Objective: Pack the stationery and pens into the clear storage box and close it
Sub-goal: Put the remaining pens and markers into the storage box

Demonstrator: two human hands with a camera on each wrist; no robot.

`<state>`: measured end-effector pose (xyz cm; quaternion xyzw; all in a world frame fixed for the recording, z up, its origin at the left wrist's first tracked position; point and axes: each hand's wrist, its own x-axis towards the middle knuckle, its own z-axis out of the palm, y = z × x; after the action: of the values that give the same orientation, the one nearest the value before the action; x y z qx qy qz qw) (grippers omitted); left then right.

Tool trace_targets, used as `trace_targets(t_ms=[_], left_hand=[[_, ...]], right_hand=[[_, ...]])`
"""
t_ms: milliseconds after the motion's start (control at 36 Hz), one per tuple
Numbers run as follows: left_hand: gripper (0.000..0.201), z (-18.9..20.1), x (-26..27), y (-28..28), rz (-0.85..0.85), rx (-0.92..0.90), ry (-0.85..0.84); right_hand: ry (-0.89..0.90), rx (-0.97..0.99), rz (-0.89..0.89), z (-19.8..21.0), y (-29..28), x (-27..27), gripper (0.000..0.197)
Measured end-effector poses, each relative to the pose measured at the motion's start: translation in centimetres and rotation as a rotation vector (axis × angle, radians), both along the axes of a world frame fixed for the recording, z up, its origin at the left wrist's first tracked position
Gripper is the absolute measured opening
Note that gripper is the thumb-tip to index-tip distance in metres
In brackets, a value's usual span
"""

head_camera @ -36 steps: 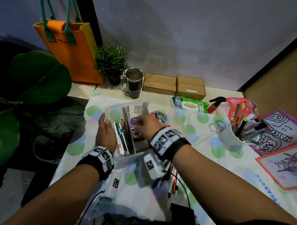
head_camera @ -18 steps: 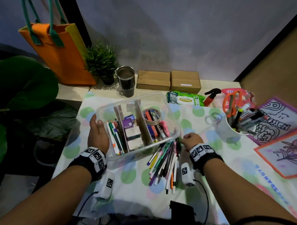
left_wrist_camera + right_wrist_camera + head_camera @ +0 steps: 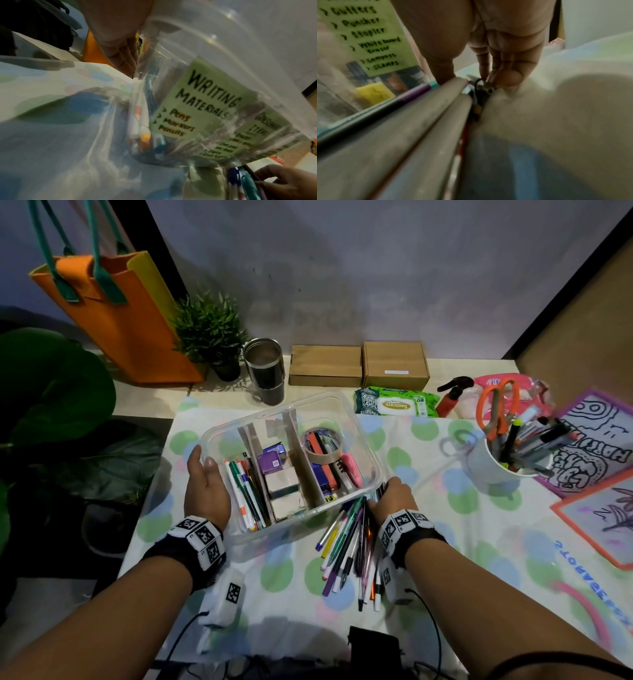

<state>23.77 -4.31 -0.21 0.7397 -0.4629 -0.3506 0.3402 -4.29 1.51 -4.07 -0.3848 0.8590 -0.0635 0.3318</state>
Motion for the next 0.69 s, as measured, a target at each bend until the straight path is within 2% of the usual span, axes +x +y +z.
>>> trace_targets(t_ms=[306, 361, 472, 694], left_hand=[[0.047, -0.2, 0.1, -0.1, -0.010, -0.003, -0.012], [0.047, -0.2, 0.1, -0.1, -0.014, -0.003, -0.017], [0.047, -0.4, 0.2, -0.2, -0.013, -0.001, -0.014], [0.047, -0.1, 0.0, -0.1, -0.018, 0.005, -0.038]], right_hand=[[0.007, -0.004, -0.076, -0.4, 1.2, -1.6, 0.028], [-0.022, -0.031, -0.143, -0.5, 1.2, -1.9, 0.027], [-0.129, -0.113, -0.337, -0.3, 0.9, -2.9, 0.038], [-0.307, -0.272, -0.597, 0.4, 0.4, -5.1, 0.020]])
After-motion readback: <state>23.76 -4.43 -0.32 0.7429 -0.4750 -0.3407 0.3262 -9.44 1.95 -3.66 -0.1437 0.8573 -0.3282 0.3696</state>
